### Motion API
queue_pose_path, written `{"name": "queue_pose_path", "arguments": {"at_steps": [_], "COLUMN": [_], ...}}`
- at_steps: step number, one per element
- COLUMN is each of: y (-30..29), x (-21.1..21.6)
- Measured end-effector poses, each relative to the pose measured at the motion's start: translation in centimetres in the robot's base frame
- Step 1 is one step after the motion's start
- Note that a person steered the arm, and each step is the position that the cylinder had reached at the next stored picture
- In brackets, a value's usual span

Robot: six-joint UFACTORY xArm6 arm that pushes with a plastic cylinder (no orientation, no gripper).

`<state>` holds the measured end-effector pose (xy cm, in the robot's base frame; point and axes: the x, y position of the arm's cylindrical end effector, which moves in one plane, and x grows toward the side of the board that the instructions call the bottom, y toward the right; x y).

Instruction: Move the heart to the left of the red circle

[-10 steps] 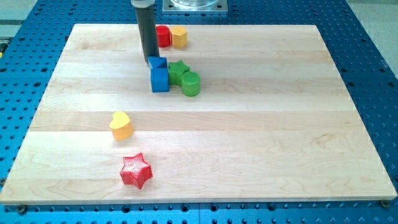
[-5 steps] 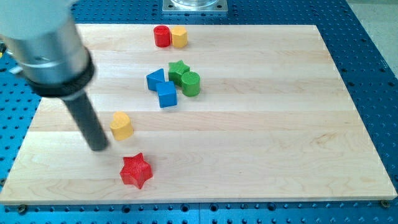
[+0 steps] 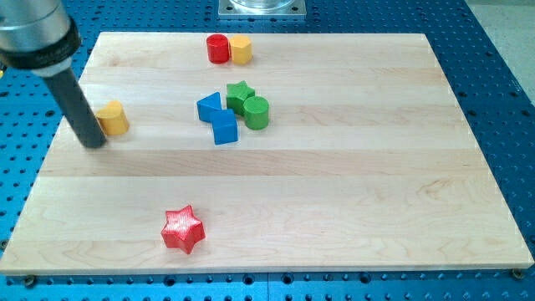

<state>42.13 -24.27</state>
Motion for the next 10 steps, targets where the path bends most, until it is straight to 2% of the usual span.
{"name": "queue_pose_path", "arguments": {"at_steps": [1,2,3,4,5,6,10], "y": [4.9,7.1,6.6,10.5,12.7,15.0,10.1], "x": [-6.4,-7.7,-4.7,-3.4,-8.3,-10.7,-16.0]}}
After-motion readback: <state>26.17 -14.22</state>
